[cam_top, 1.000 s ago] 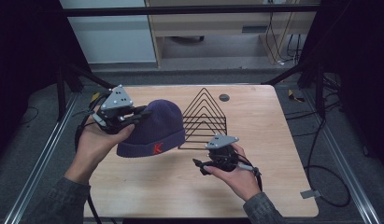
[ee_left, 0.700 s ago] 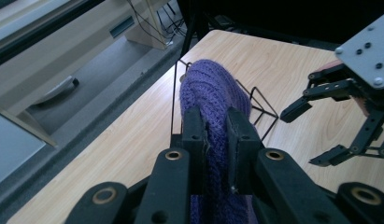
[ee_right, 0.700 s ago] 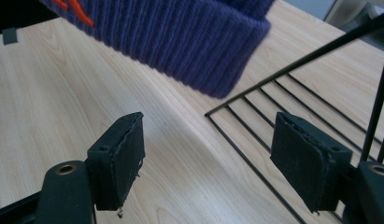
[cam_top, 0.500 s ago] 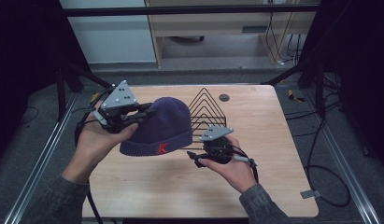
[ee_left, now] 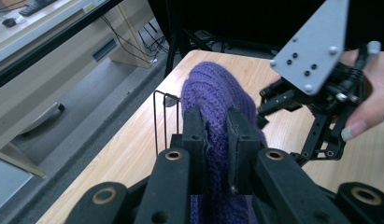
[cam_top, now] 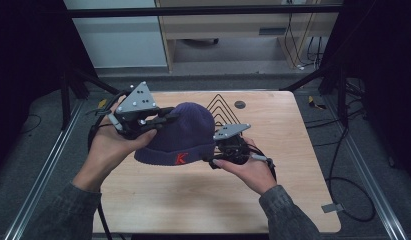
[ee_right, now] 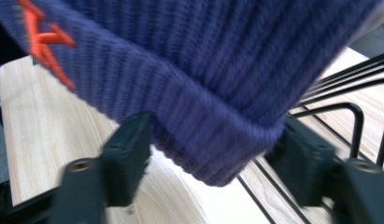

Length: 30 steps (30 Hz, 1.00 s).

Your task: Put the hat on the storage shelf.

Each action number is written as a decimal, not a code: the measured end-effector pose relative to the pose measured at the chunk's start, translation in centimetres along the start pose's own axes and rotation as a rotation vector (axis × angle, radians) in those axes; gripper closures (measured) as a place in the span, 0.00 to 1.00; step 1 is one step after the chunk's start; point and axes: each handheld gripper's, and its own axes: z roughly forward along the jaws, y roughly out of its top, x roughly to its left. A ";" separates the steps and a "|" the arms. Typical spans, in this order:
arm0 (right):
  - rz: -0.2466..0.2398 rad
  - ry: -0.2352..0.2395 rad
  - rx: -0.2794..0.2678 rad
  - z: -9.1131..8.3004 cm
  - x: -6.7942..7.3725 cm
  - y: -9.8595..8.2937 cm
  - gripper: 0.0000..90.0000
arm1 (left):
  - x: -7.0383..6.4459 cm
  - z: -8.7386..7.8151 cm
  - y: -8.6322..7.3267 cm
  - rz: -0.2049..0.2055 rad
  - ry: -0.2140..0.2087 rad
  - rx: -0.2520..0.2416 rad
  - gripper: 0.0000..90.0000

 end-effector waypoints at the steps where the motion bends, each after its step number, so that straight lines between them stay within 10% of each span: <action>1: -0.003 0.007 0.001 -0.2 0.1 0.1 0.57 | 0.2 0.2 0.1 -0.009 0.002 -0.003 0.88; 8: -0.014 0.003 -0.021 -2.0 -0.3 0.4 0.75 | 1.1 0.6 1.1 -0.046 0.019 -0.024 0.88; 30: 0.028 -0.142 -0.020 -7.3 -6.8 2.7 0.78 | 3.9 5.9 6.4 -0.073 0.053 -0.068 0.87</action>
